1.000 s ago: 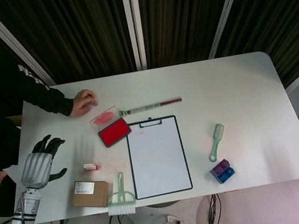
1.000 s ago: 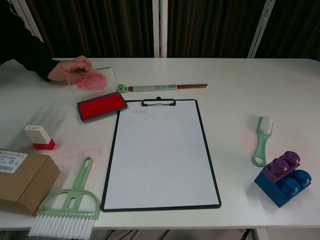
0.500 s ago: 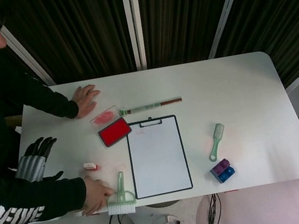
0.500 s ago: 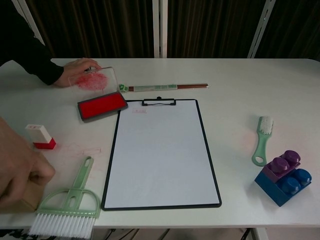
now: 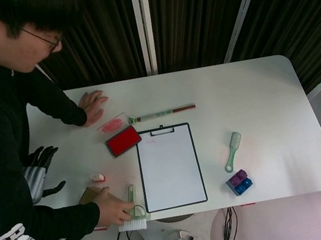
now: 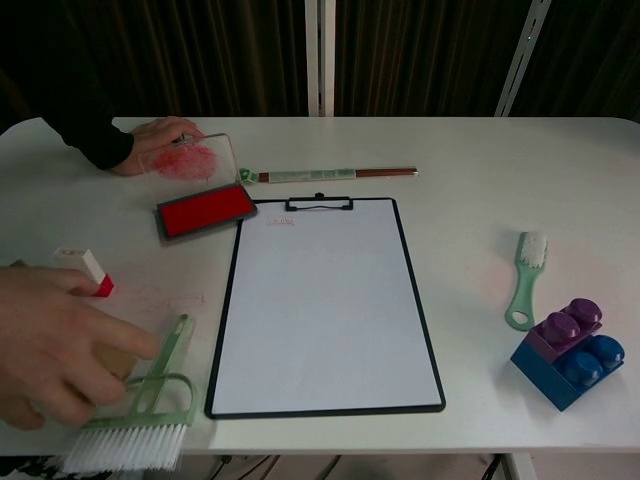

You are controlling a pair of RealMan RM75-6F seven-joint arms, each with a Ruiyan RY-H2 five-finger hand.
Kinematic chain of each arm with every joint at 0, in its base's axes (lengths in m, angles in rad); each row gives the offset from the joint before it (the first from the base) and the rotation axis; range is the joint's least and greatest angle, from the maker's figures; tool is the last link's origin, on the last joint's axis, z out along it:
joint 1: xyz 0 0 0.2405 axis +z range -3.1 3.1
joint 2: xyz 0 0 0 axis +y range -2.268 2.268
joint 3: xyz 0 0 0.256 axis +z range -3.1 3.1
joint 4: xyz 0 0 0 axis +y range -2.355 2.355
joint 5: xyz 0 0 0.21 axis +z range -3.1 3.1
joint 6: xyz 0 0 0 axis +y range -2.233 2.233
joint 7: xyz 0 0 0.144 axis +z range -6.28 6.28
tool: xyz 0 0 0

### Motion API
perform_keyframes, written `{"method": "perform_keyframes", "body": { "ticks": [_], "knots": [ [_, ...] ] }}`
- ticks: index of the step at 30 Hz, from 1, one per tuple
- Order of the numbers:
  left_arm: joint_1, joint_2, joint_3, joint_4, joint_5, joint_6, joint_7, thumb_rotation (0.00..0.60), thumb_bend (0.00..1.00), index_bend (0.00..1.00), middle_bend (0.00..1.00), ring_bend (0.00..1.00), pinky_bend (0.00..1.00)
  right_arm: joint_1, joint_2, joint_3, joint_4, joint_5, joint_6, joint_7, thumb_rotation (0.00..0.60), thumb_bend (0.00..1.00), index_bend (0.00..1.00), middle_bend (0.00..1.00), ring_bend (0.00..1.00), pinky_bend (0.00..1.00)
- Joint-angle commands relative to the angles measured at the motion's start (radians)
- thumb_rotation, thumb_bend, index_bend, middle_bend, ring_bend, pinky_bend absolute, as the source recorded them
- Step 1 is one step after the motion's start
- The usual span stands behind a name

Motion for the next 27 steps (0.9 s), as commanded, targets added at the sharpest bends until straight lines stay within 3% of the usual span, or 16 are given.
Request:
{"method": "perform_keyframes", "body": {
  "ticks": [1,27],
  "knots": [
    [0.000,0.000,-0.002,0.000,-0.002,-0.003,0.001,0.511,0.16,0.12,0.12,0.08,0.18,0.000,0.000,0.000,-0.001,0.000,-0.001,0.000,0.600,0.23,0.00,0.00,0.00,0.00],
    [0.009,0.004,-0.018,-0.006,0.011,-0.001,0.001,0.511,0.16,0.12,0.12,0.08,0.18,-0.002,0.006,0.008,-0.019,-0.001,0.018,-0.007,0.600,0.23,0.00,0.00,0.00,0.00]
  ]
}}
